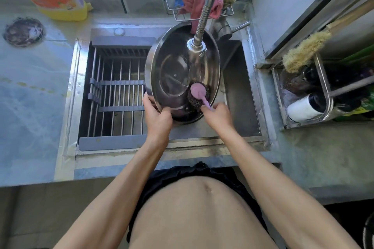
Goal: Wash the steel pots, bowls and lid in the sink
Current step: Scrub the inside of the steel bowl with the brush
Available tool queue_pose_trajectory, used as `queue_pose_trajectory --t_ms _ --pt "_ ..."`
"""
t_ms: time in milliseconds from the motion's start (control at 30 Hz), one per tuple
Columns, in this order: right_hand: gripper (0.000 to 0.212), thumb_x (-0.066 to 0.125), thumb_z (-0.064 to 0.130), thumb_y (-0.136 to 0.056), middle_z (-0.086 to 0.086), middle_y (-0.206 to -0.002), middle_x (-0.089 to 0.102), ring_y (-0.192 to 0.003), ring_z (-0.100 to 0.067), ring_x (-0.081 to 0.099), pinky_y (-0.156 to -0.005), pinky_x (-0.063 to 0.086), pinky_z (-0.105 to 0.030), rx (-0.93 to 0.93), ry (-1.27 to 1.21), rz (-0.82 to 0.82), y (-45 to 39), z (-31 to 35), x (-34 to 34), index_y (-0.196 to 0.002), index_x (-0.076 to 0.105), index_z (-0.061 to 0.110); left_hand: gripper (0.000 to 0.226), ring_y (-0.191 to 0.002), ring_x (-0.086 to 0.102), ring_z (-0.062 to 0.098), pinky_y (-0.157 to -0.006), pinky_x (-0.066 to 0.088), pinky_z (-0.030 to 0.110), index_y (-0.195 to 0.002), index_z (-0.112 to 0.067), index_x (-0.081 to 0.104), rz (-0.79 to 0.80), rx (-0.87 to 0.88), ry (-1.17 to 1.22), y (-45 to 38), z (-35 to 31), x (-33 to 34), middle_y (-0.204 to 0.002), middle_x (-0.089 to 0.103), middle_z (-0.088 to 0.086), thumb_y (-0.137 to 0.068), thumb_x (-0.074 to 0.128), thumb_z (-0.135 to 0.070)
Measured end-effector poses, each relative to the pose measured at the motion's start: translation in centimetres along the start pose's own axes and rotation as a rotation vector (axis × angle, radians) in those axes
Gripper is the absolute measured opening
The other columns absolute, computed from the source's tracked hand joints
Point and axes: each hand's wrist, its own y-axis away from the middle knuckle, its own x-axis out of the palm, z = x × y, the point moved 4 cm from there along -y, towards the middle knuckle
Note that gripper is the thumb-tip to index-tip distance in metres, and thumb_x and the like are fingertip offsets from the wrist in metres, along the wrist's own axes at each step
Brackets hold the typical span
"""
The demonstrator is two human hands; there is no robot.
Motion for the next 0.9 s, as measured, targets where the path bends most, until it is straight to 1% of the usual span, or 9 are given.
queue_pose_trajectory --t_ms 67,200,333,433,500,633,733,800,900 --pt "0.036 0.066 0.044 -0.087 -0.003 -0.078 0.057 -0.062 -0.017 0.053 -0.056 0.039 -0.028 0.135 -0.182 0.067 -0.1 -0.8 0.5 -0.097 0.056 0.01 0.053 -0.089 0.069 0.02 -0.077 0.06 0.064 -0.108 -0.038 0.045 0.023 -0.161 0.155 0.3 1.0 0.3 -0.109 0.062 0.003 -0.092 0.046 0.012" --pt "0.024 0.071 0.015 -0.081 -0.002 -0.073 0.05 -0.058 -0.015 0.044 -0.055 0.037 -0.029 0.182 -0.359 0.068 -0.6 -1.5 1.0 -0.098 0.056 0.009 0.059 -0.095 0.071 0.03 -0.063 0.062 0.05 -0.143 -0.019 0.037 0.069 -0.344 0.37 1.1 2.2 0.2 -0.12 0.065 0.013 -0.096 0.044 0.015" --pt "0.027 0.067 0.008 -0.08 -0.006 -0.081 0.055 -0.061 -0.015 0.046 -0.059 0.04 -0.032 0.16 -0.453 0.046 -1.2 -1.4 1.0 -0.106 0.058 0.009 0.046 -0.11 0.071 0.031 -0.077 0.063 0.049 -0.142 -0.016 0.044 0.26 -0.306 0.096 -0.5 0.4 -2.0 -0.128 0.067 0.015 -0.099 0.058 -0.006" --pt "0.017 0.066 0.006 -0.08 -0.004 -0.078 0.057 -0.059 -0.014 0.047 -0.057 0.039 -0.03 0.09 -0.441 0.024 -1.7 -1.5 0.0 -0.092 0.058 0.016 0.03 -0.104 0.073 0.027 -0.084 0.062 0.052 -0.131 -0.02 0.054 0.317 -0.191 -0.172 -3.8 -4.0 -4.2 -0.11 0.074 0.006 -0.102 0.057 -0.025" --pt "0.018 0.065 0.007 -0.082 0.001 -0.074 0.057 -0.059 -0.013 0.048 -0.055 0.037 -0.026 0.019 -0.378 0.012 -2.2 -1.4 -0.9 -0.084 0.057 0.022 0.025 -0.095 0.076 0.026 -0.077 0.064 0.046 -0.126 -0.018 0.056 0.376 -0.169 -0.352 -6.0 -7.0 -5.1 -0.095 0.075 0.001 -0.103 0.055 -0.027" --pt "0.016 0.066 0.012 -0.082 -0.003 -0.085 0.061 -0.066 -0.016 0.055 -0.05 0.036 -0.025 -0.049 -0.188 -0.057 -3.0 -0.8 -2.1 -0.095 0.058 0.012 0.022 -0.088 0.077 0.028 -0.068 0.064 0.044 -0.12 -0.009 0.061 0.49 -0.309 -0.536 -7.5 -9.5 -4.6 -0.098 0.074 0.012 -0.1 0.052 -0.006" --pt "0.035 0.071 0.021 -0.079 -0.004 -0.099 0.062 -0.076 -0.017 0.058 -0.055 0.039 -0.026 -0.103 -0.052 -0.101 -3.1 -0.4 -3.0 -0.109 0.056 0.011 0.03 -0.075 0.077 0.029 -0.06 0.064 0.046 -0.114 0.003 0.062 0.417 -0.351 -0.542 -6.9 -8.7 -3.5 -0.096 0.075 0.02 -0.092 0.044 0.012" --pt "0.044 0.067 0.014 -0.083 -0.006 -0.104 0.058 -0.084 -0.023 0.057 -0.061 0.039 -0.029 -0.243 0.077 -0.124 -2.3 0.2 -3.3 -0.124 0.051 0.014 0.039 -0.07 0.076 0.029 -0.056 0.063 0.049 -0.117 0.003 0.061 0.382 -0.336 -0.508 -6.1 -7.7 -3.1 -0.099 0.073 0.025 -0.086 0.04 0.015" --pt "0.044 0.049 0.004 -0.093 -0.014 -0.111 0.059 -0.096 -0.037 0.06 -0.069 0.039 -0.034 -0.427 0.557 -0.141 -0.6 1.3 -2.6 -0.136 0.051 0.015 0.048 -0.072 0.076 0.031 -0.051 0.061 0.048 -0.125 -0.004 0.055 0.269 -0.247 -0.43 -4.8 -6.5 -2.5 -0.106 0.069 0.023 -0.082 0.047 0.013"
